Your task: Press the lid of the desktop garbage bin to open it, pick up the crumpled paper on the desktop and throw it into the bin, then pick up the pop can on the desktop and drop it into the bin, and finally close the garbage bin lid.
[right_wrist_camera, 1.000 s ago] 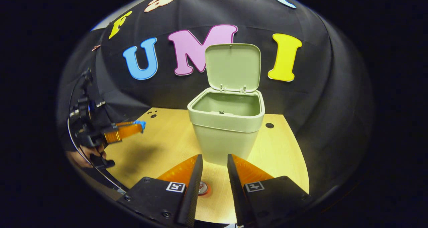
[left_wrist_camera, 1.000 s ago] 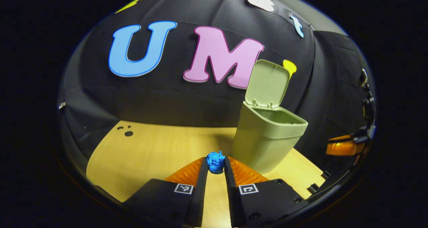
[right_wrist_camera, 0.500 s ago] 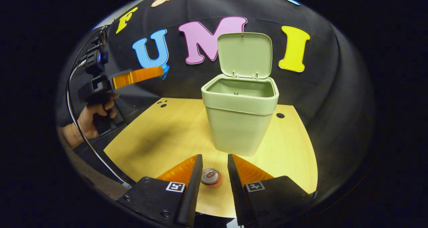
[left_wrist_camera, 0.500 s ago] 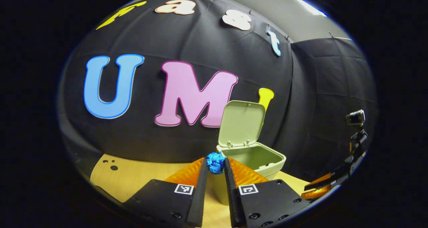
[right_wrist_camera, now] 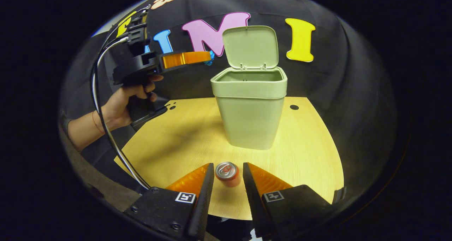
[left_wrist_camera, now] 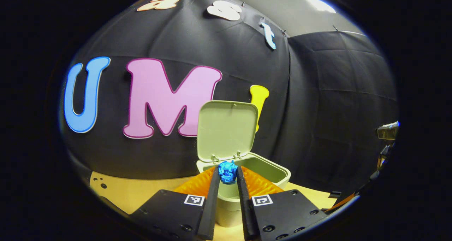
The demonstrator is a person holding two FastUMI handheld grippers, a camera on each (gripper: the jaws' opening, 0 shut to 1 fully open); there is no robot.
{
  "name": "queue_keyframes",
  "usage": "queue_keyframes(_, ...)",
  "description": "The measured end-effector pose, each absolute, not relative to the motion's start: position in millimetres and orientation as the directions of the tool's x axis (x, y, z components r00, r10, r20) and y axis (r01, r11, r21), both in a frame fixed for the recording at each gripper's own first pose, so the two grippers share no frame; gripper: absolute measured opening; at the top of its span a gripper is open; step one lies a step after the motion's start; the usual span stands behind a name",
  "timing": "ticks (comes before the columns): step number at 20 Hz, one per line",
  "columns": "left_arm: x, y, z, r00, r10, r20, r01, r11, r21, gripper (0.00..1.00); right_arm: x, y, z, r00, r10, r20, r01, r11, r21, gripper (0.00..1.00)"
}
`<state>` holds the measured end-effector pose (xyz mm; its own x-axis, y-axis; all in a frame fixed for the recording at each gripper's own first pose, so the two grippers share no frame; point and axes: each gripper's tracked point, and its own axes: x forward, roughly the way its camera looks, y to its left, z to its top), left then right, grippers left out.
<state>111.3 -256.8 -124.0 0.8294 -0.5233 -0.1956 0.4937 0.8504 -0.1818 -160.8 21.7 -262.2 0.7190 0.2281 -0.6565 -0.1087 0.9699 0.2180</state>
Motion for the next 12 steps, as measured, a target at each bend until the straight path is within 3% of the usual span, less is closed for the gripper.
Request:
queue_keyframes(2,116,-265,-135,0.820,-0.529,-0.218,0.499,0.848,-0.179,0.31,-165,15,-262,0.720,0.218,-0.658,-0.096,0.972,0.217,0.54)
queue_keyframes(7,120,-281,-159,0.799,-0.535,-0.275,0.506,0.845,-0.172,0.31,-172,3,-265,0.720,0.205,-0.663,-0.065,0.971,0.230,0.55)
queue_keyframes(12,119,-285,-173,0.787,-0.531,-0.313,0.506,0.847,-0.163,0.39,-167,1,-263,0.727,0.214,-0.653,-0.058,0.966,0.252,0.55)
